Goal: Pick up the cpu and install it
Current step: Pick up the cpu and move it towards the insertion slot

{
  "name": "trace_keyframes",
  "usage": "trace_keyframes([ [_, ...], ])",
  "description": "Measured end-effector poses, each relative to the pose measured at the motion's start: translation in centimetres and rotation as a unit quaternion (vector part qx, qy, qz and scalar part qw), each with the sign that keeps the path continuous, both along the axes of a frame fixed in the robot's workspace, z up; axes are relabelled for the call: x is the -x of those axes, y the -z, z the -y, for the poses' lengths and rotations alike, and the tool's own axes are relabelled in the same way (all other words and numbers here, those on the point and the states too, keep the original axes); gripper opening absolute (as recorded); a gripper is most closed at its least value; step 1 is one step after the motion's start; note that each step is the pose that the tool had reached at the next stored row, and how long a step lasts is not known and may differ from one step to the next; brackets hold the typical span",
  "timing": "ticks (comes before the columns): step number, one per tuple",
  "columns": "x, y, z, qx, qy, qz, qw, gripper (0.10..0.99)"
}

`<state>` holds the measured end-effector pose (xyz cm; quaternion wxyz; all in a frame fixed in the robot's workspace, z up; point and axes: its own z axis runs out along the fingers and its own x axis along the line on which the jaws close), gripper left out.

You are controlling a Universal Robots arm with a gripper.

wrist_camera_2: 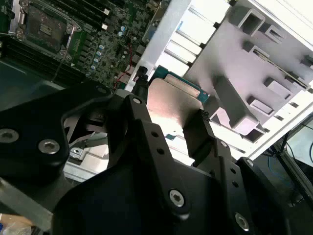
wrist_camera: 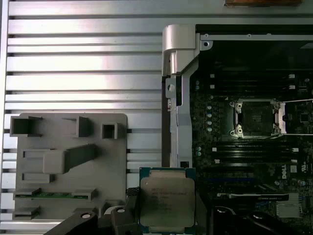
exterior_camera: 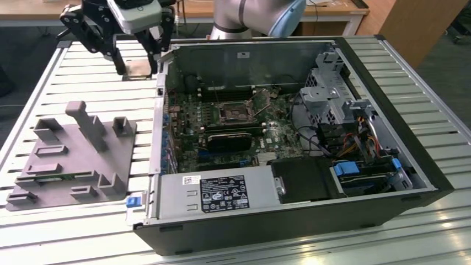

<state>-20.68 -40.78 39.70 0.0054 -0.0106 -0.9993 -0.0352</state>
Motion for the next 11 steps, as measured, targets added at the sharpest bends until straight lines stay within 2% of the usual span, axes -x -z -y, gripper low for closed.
trace_keyframes([
  [2,-0.59,0.04,-0.04,0.0,0.0,0.0,1.0,0.541],
  [11,-1.46,0.1,-0.1,0.0,0.0,0.0,1.0,0.541],
])
